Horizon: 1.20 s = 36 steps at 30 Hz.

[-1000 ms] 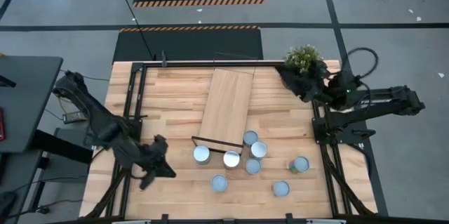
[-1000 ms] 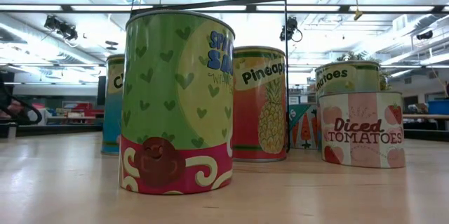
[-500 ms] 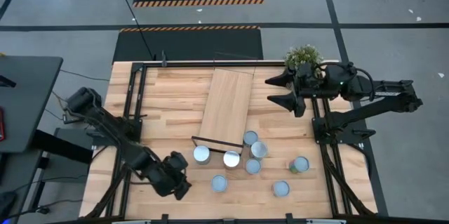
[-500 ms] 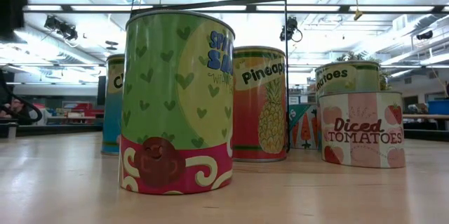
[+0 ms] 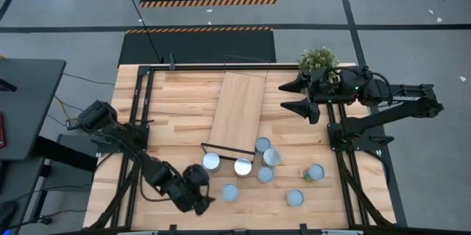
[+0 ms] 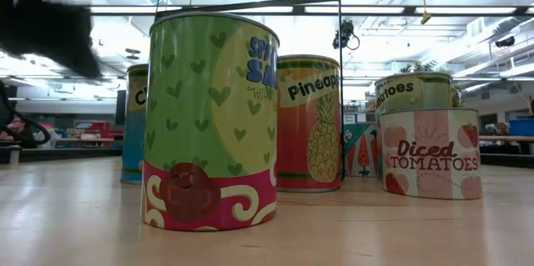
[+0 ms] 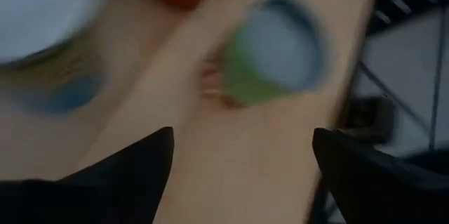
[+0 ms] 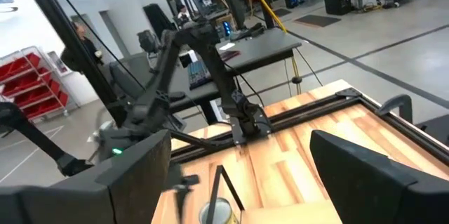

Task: Pick and place cans onto a shelf
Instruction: Put the left green can on the shelf

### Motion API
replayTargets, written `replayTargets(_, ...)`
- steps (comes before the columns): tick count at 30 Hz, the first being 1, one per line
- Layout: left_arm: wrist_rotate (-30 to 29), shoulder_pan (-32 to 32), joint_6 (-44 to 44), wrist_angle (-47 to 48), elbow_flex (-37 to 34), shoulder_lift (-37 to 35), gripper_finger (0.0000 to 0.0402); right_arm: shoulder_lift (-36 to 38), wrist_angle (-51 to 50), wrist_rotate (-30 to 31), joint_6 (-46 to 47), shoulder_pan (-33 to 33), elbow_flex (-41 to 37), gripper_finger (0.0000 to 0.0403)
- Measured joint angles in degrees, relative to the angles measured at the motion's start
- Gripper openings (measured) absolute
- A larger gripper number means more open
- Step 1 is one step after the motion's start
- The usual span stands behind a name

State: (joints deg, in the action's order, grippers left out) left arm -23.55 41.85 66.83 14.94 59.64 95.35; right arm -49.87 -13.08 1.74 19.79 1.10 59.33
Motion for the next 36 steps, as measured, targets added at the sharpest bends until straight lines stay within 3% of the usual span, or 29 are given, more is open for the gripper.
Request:
replayTargets(5, -3.0, -0.8, -16.0, 1.5, 6.1, 4.9, 0.0322, -0.3, 0.1, 0.2, 0.0, 0.0, 0.0, 0.0348)
replayTargets(7, -2.6, -1.7, -18.2, 1.7, 7.9, 6.9, 0.0318, -0.5, 0.0, 0.2, 0.0, 0.0, 0.0, 0.0348)
replayTargets(15, 2.8, -3.8, -18.0, 3.2, 9.5, 11.5, 0.0316, -0.7, 0.1, 0.2, 1.3, 0.0, 0.0, 0.0348)
replayTargets(36, -3.0, -5.5, -24.6, -8.8, 9.3, 14.9, 0.0316, -0.7, 0.5, 0.2, 2.5, -0.1, 0.0, 0.0348)
